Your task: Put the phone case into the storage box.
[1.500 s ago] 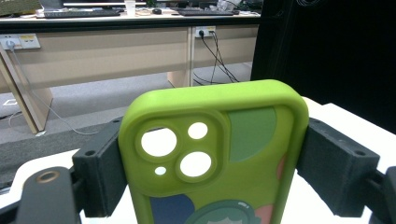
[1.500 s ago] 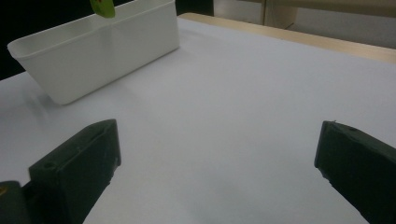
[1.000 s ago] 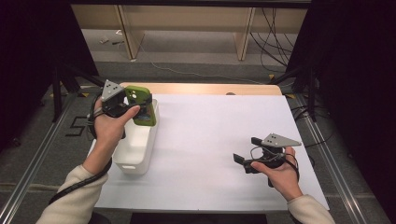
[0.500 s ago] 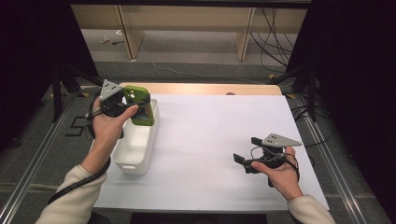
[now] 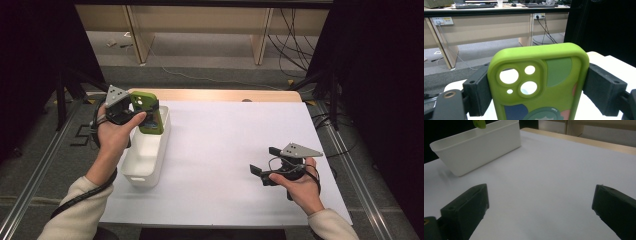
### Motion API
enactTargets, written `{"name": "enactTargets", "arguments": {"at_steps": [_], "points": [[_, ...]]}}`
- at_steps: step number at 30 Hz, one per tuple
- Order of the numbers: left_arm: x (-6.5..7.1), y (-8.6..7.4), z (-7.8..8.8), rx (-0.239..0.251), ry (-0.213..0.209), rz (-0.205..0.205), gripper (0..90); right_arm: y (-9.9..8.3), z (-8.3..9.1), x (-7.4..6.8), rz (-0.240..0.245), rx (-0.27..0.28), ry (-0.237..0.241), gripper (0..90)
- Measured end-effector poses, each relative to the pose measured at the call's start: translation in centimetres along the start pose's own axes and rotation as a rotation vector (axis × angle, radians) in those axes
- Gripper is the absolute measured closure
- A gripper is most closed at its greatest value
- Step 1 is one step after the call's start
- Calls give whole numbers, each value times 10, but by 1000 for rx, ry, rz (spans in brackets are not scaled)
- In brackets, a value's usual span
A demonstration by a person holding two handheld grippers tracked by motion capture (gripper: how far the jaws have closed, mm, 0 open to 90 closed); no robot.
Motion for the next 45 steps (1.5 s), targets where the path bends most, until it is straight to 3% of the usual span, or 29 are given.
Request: {"name": "enactTargets", "arguments": {"at_steps": [45], "points": [[-3, -5, -6, -23, -2, -11, 166, 3, 0, -1, -3, 17, -2, 21]]}}
Point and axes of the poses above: each handheld gripper's, and its own axes: z roughly backward along the jaws, y roughly out of its top, x roughly to its right, the point moved 8 cm from there along -z, roughly forward along the jaws, and after that the axes turned 14 degrees about x, right-handed, at the moved point
